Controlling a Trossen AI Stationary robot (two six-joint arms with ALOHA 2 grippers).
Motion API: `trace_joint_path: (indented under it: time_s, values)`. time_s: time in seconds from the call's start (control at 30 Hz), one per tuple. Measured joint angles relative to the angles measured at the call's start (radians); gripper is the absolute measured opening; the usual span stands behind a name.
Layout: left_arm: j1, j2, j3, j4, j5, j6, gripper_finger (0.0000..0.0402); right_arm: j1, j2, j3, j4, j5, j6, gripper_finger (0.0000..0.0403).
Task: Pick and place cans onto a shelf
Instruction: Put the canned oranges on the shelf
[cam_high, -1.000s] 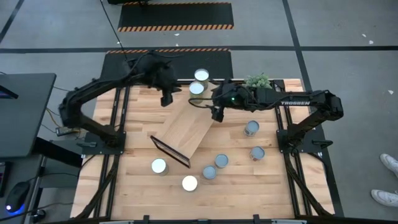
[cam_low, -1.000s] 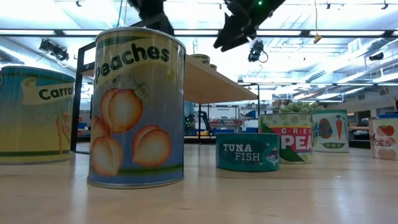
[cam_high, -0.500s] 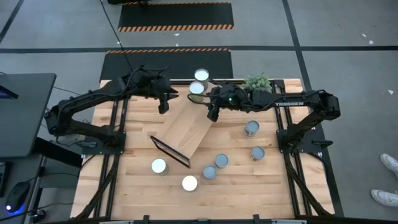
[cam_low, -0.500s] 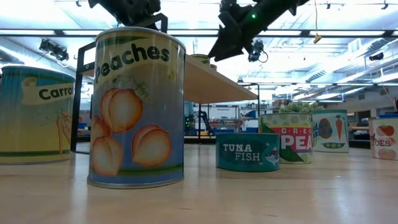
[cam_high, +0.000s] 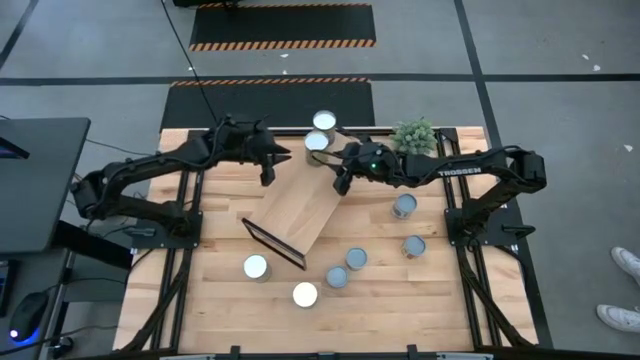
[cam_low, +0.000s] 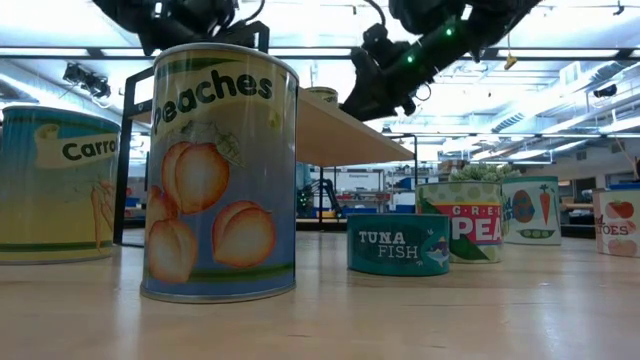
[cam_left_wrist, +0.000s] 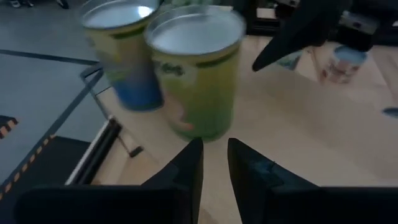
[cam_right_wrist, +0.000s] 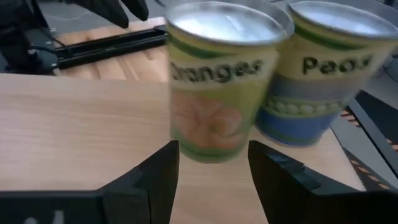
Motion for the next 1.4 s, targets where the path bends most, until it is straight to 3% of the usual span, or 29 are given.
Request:
trace_joint_path:
  time_s: [0.17, 0.43, 0.67, 1.2, 1.4]
  values:
    - [0.014, 0.017, -0.028, 0.02, 0.03, 0.048, 0.0091, -0.02, 0.0, -0.029, 0.028, -0.043, 0.0, 0.0201]
    - [0.022, 0.016, -0.149, 0.277, 0.031, -0.01, 0.0147, -0.044, 0.0, -0.029, 0.052, -0.112, -0.002, 0.0202]
    - [0.021, 0.017, -0.271, 0.478, 0.029, -0.029, 0.0151, -0.05, 0.0, -0.032, 0.061, -0.174, -0.008, 0.0201]
    - [0.021, 0.017, -0.28, 0.554, 0.024, -0.064, 0.0173, -0.083, 0.0, -0.075, 0.193, -0.172, -0.03, 0.0201]
    - [0.021, 0.017, -0.28, 0.615, -0.042, -0.082, 0.0173, -0.105, 0.0, -0.075, 0.242, -0.181, -0.03, 0.0201]
